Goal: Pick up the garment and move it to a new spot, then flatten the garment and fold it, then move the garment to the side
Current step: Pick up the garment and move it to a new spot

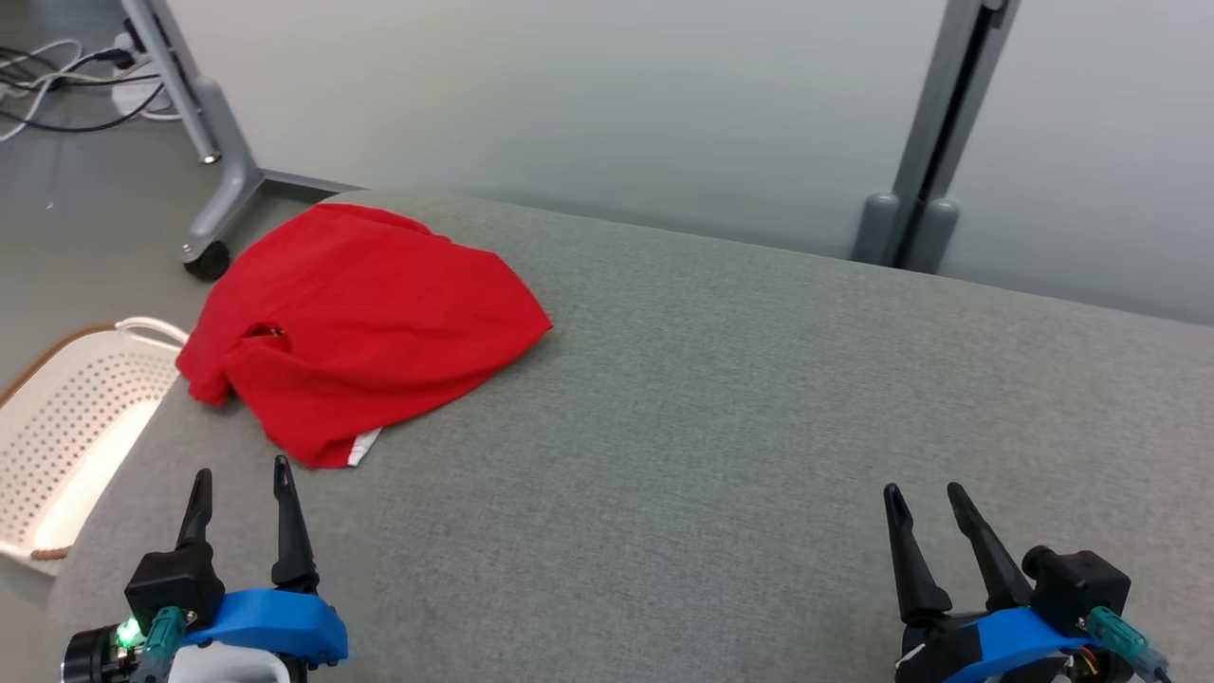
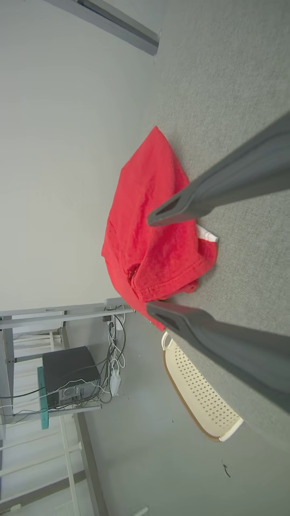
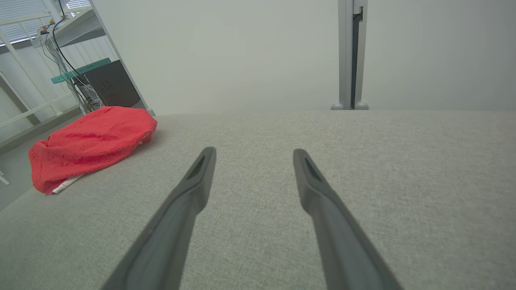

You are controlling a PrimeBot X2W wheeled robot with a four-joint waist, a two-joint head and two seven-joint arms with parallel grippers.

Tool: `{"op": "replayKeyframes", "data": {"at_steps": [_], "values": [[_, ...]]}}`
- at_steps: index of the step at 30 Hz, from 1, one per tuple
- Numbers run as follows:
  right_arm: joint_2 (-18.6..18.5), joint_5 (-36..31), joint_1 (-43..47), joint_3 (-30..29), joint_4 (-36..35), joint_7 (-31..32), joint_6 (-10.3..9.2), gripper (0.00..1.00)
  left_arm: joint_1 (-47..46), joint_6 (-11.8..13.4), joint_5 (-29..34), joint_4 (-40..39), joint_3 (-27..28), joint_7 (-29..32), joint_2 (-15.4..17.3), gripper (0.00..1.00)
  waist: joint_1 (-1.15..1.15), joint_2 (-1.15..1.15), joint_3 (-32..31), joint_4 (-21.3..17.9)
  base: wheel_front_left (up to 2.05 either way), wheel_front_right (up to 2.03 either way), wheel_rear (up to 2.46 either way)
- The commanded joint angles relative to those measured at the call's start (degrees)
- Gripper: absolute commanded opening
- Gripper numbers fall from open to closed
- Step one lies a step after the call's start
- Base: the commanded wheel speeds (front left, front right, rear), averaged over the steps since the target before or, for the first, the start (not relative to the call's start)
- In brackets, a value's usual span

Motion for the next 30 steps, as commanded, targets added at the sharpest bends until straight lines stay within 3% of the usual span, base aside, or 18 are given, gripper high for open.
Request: {"op": "replayKeyframes", "data": {"at_steps": [1,9,15,23,30], "values": [[-0.3,-0.5,-0.5,0.0,-0.2,-0.2,0.13,1.0,-0.1,0.1,0.0,-0.5,0.2,-0.3,0.1,1.0,0.0,0.0,1.3,2.1,0.0,0.0,0.0],[-0.3,-1.1,-1.1,-0.1,-0.1,-0.2,0.13,1.0,0.6,0.5,-0.5,-1.9,1.5,-0.3,-0.2,1.0,0.0,0.0,2.3,8.0,0.0,0.0,0.0],[-0.3,-1.3,-1.3,0.3,-0.1,-0.2,0.13,1.0,0.8,0.4,-0.9,-2.3,2.5,-0.3,-0.3,1.0,0.0,0.0,2.5,10.0,0.0,0.0,0.0],[-0.3,-1.6,-1.4,0.8,-0.1,-0.2,0.13,1.0,0.8,0.8,-0.8,-2.7,3.4,-0.3,-0.4,1.0,0.0,0.0,2.5,9.9,0.0,0.0,0.0],[-0.3,-3.0,-2.8,0.4,-0.8,-0.2,0.12,1.0,-5.5,-0.7,-2.1,-1.4,4.8,-0.3,0.2,1.0,0.0,0.0,4.9,7.1,0.0,0.0,0.0]]}}
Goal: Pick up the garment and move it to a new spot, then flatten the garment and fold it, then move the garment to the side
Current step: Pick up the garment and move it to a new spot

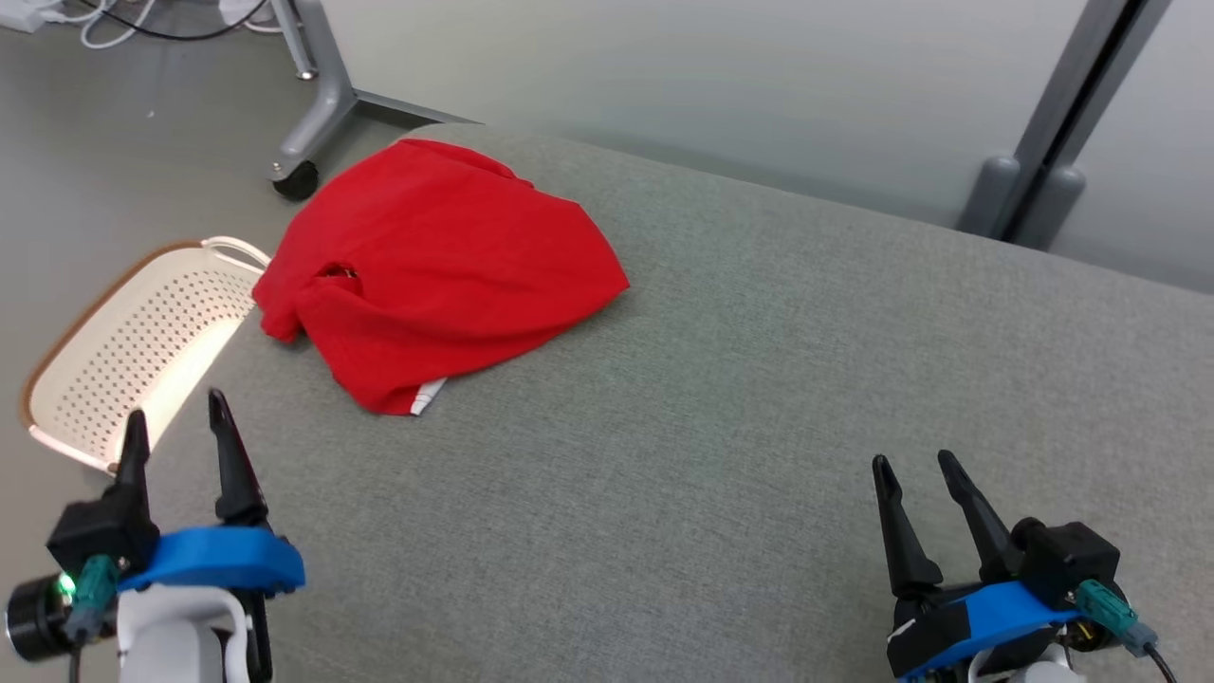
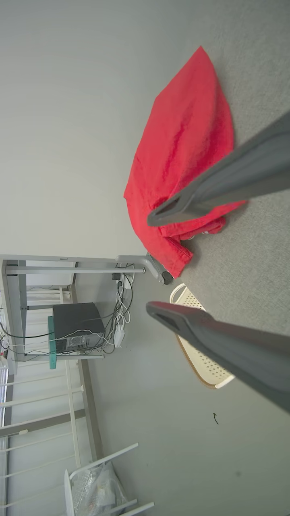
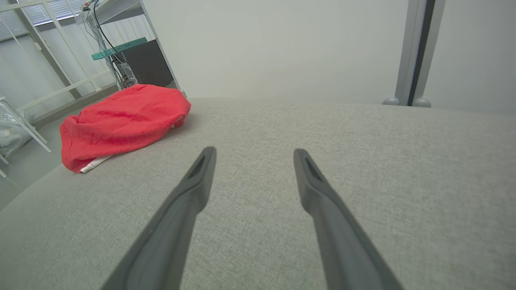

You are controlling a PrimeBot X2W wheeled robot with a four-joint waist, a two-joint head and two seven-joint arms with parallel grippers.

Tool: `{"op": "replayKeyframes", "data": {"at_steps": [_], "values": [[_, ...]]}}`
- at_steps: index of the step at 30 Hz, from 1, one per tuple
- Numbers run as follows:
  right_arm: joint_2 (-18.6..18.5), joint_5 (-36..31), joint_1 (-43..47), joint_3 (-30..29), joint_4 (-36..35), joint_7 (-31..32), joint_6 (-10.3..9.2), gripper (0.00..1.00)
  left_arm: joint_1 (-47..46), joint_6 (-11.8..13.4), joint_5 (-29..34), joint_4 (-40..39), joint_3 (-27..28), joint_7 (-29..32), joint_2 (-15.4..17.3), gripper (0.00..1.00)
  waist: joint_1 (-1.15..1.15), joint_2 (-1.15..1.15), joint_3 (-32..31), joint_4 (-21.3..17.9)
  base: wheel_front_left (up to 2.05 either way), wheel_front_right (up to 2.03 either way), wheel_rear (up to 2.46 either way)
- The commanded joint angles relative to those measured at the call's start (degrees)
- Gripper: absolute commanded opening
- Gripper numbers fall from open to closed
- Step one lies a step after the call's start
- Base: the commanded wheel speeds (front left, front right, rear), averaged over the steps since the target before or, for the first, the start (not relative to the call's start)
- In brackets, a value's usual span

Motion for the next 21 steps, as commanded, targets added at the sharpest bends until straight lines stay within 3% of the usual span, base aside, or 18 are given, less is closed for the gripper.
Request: {"op": "replayKeyframes", "data": {"at_steps": [1,7,10,17,21], "values": [[-0.4,-0.7,-1.0,-0.3,-0.4,-0.2,0.11,1.0,-3.0,-0.5,-0.2,0.5,0.5,-0.3,0.5,1.0,0.0,0.0,0.8,-0.9,0.0,0.0,0.0],[-0.4,-3.4,-4.1,-0.8,-2.1,-0.2,0.11,1.0,-14.6,-1.6,-0.8,2.9,2.9,-0.2,3.8,1.0,0.0,0.0,6.2,-6.2,0.0,0.0,0.0],[-0.4,-5.6,-6.6,-1.1,-4.4,-0.2,0.11,1.0,-22.5,-2.5,-1.3,5.6,4.6,-0.2,7.2,1.0,0.0,0.0,10.4,-10.5,0.0,0.0,0.0],[-0.7,-7.5,-9.8,-1.0,-10.3,-0.2,0.11,1.0,-31.5,-3.4,-0.8,14.0,5.6,-0.2,13.3,1.0,0.0,0.0,16.8,-17.8,0.0,0.0,0.0],[-0.9,-7.9,-10.4,-1.2,-12.2,-0.2,0.11,1.0,-34.6,-3.9,-0.7,19.5,5.2,-0.2,15.6,1.0,0.0,0.0,18.6,-20.0,0.0,0.0,0.0]]}}
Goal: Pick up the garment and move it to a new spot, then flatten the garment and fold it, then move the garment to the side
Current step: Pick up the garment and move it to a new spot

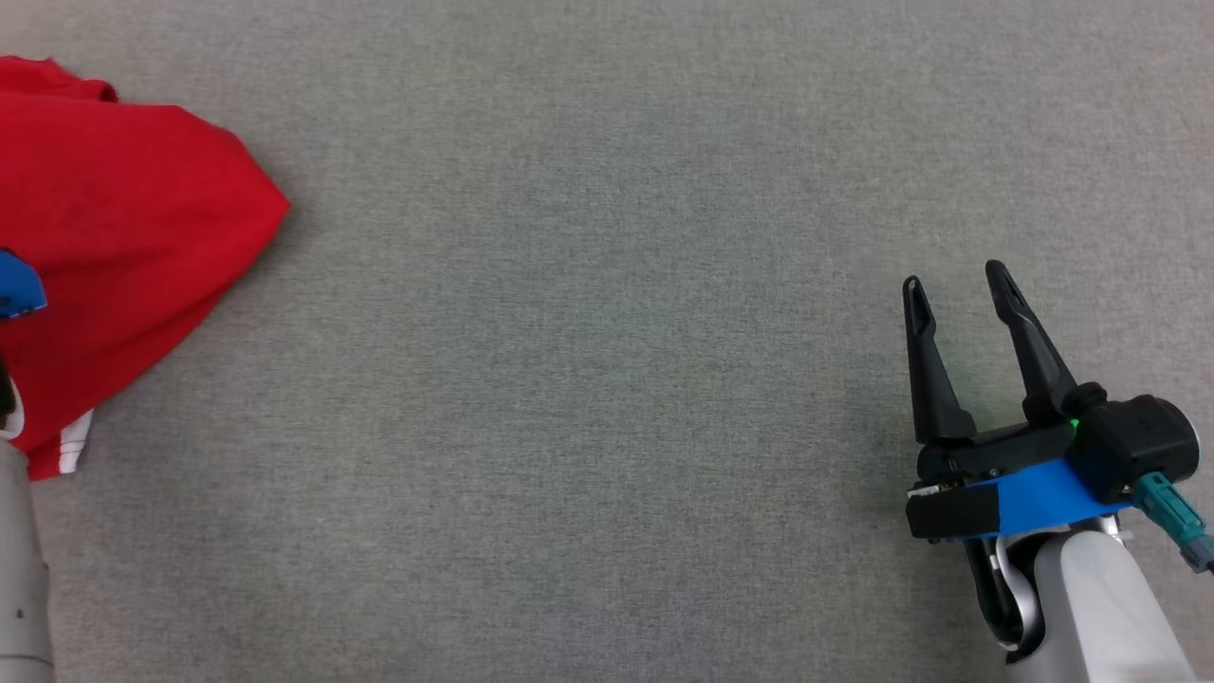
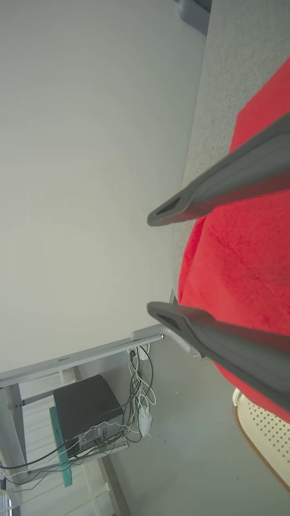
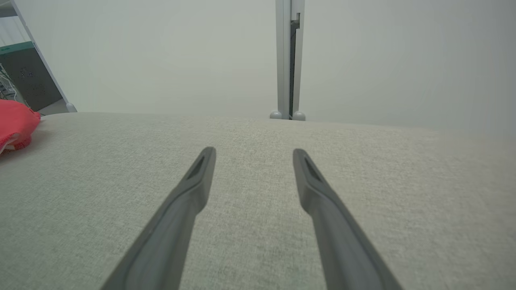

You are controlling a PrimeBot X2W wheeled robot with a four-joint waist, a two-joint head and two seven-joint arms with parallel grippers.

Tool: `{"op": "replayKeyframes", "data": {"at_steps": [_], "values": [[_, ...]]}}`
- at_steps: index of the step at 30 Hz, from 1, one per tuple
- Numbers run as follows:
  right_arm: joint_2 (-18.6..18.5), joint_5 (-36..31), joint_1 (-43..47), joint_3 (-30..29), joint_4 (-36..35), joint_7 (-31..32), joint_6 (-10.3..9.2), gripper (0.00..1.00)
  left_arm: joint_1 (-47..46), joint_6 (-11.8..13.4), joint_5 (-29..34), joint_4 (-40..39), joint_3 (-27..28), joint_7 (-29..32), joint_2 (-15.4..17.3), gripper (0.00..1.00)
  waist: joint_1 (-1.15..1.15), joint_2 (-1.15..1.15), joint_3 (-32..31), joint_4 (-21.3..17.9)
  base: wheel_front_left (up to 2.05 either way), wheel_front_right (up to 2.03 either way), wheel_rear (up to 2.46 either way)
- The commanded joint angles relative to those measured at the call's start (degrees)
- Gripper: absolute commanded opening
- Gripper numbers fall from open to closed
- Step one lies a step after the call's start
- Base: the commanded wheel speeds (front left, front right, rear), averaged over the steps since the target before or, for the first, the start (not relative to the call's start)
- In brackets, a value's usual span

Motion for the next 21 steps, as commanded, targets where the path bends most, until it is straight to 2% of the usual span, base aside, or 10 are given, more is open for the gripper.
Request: {"op": "replayKeyframes", "data": {"at_steps": [1,9,16,17,18,19,21], "values": [[-0.3,-0.5,-1.0,0.0,-0.4,-0.2,0.11,1.0,-1.3,-0.1,0.0,1.2,-0.2,-0.2,0.6,1.0,-0.01,-0.02,0.4,-0.3,0.0,0.0,0.0],[-0.3,-1.2,-0.6,-0.4,-4.0,-0.2,0.09,1.0,-7.8,-1.1,0.3,17.8,-2.9,3.2,4.8,1.0,-0.01,-0.02,4.1,-2.6,0.0,0.0,0.0],[-0.1,-0.9,0.0,-0.8,-3.8,-0.2,0.06,1.0,-10.0,-1.4,-0.5,26.0,-4.9,9.1,4.7,1.0,-0.01,-0.02,4.6,-2.5,0.0,0.0,0.0],[-0.1,-0.9,0.0,-0.7,-3.7,-0.2,0.06,1.0,-10.3,-1.5,-0.4,26.6,-5.1,9.7,4.7,0.45,-0.01,-0.02,4.5,-2.4,0.0,0.0,0.0],[-0.1,-0.9,0.1,-0.6,-3.6,-0.2,0.06,1.0,-10.4,-1.5,-0.5,27.4,-5.6,10.4,4.7,0.04,-0.01,-0.02,4.4,-2.3,0.0,0.0,0.0],[0.0,-0.8,0.1,-0.4,-3.4,-0.2,0.06,1.0,-10.5,-1.6,-0.5,27.9,-6.0,11.0,4.7,0.0,-0.01,-0.02,4.2,-2.3,0.0,0.0,0.0],[0.0,-0.7,0.2,-0.3,-3.1,-0.2,0.06,1.0,-10.9,-1.6,-1.0,28.3,-6.5,11.4,4.6,0.0,-0.01,-0.02,3.8,-2.2,0.0,0.0,0.0]]}}
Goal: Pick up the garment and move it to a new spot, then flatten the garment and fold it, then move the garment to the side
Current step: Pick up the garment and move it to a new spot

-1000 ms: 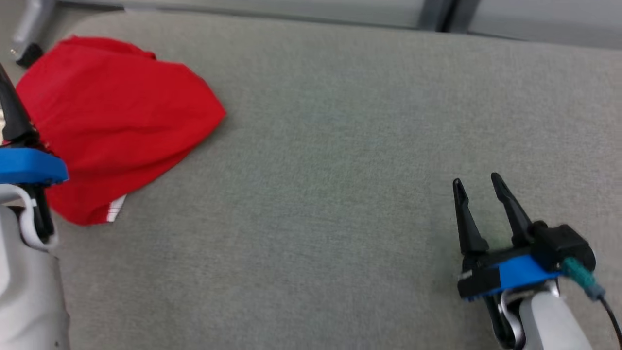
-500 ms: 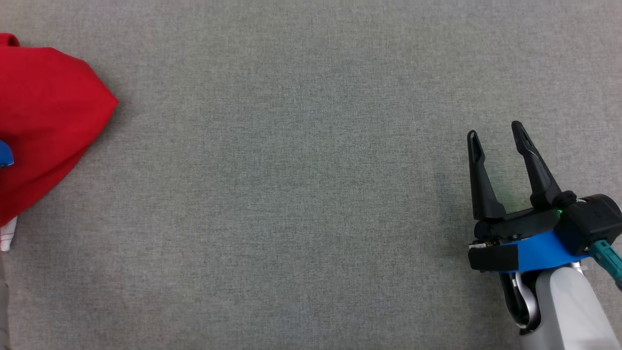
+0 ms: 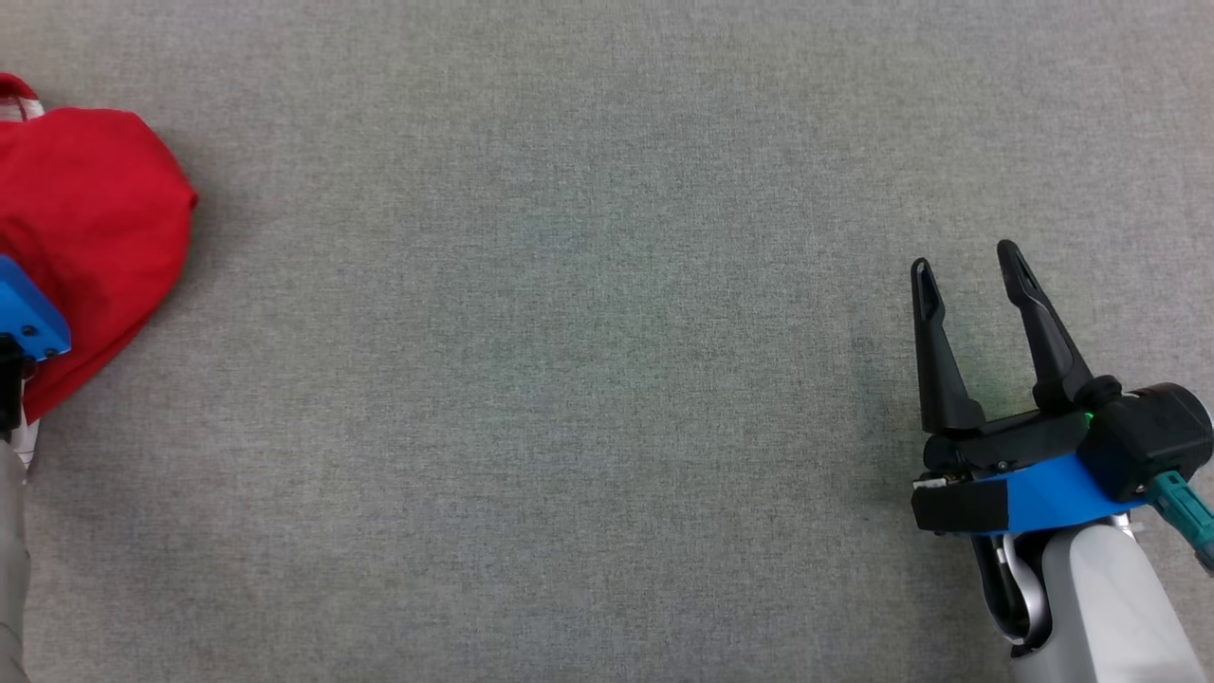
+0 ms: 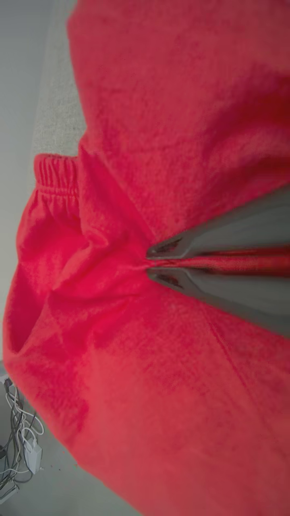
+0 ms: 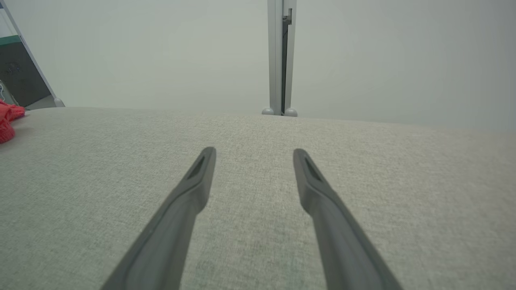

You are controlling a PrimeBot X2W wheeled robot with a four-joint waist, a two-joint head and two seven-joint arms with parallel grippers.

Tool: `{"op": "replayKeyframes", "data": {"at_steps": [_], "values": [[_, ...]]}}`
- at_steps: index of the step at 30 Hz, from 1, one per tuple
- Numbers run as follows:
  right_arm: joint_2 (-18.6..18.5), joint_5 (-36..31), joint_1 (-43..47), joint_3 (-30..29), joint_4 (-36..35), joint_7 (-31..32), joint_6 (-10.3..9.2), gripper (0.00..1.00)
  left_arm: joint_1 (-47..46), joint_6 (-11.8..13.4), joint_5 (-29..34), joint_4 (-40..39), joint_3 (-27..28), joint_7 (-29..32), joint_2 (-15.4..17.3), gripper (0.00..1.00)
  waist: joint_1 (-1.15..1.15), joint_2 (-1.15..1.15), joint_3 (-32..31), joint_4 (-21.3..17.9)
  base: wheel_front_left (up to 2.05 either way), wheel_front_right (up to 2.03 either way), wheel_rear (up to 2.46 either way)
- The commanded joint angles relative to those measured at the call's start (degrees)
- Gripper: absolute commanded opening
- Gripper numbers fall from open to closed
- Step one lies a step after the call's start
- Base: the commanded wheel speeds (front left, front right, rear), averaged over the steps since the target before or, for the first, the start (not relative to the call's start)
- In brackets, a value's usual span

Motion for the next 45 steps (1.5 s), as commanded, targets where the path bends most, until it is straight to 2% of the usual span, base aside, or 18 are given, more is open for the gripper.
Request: {"op": "replayKeyframes", "data": {"at_steps": [1,10,17,22,26,30,33,38,45], "values": [[0.1,0.2,0.5,0.1,0.3,-0.2,0.01,1.0,-0.4,-0.1,-0.2,0.2,-0.4,-0.3,-0.1,0.0,0.0,0.0,-0.3,0.0,0.0,0.0,0.0],[0.3,1.2,2.0,0.5,2.0,-0.2,0.01,1.0,-3.0,-0.2,0.6,-6.8,-4.3,-10.2,1.1,0.0,0.0,0.0,-5.1,0.6,0.0,0.0,0.0],[0.5,2.6,2.4,0.8,3.0,-0.2,0.01,1.0,-5.1,-0.2,0.6,-22.3,-7.9,-11.4,0.5,0.0,0.0,0.0,-8.5,-0.4,0.0,0.0,0.0],[0.5,4.5,3.0,1.2,3.7,-0.2,0.01,1.0,-5.7,-0.2,0.2,-34.9,-12.9,-11.4,-0.1,0.0,0.0,0.0,-10.8,-3.3,0.0,0.0,0.0],[0.5,7.0,3.3,2.0,3.7,-0.2,0.01,1.0,-7.8,-0.2,-0.2,-42.8,-18.4,-10.1,-0.4,0.0,0.0,0.0,-12.1,-7.4,0.0,0.0,0.0],[0.5,9.2,3.5,1.8,3.3,-0.2,0.01,1.0,-9.3,-0.2,-0.8,-48.9,-24.6,-7.4,-2.1,0.0,0.0,0.0,-12.4,-11.6,0.0,0.0,0.0],[0.5,10.5,4.2,2.1,3.1,-0.2,0.02,1.0,-9.2,-0.2,-2.4,-51.1,-28.8,-5.7,-3.9,0.0,0.0,0.0,-12.5,-14.5,0.0,0.0,0.0],[0.5,11.5,4.3,1.8,3.2,-0.2,0.02,1.0,-5.4,-0.2,-4.0,-49.5,-35.2,-4.2,-7.0,0.0,0.0,0.0,-12.3,-18.0,0.0,0.0,0.0],[0.5,12.5,4.8,1.5,3.0,-0.2,0.02,1.0,6.3,0.6,-6.7,-43.1,-39.0,-7.3,-10.5,0.0,0.0,0.0,-12.3,-20.2,0.0,0.0,0.0]]}}
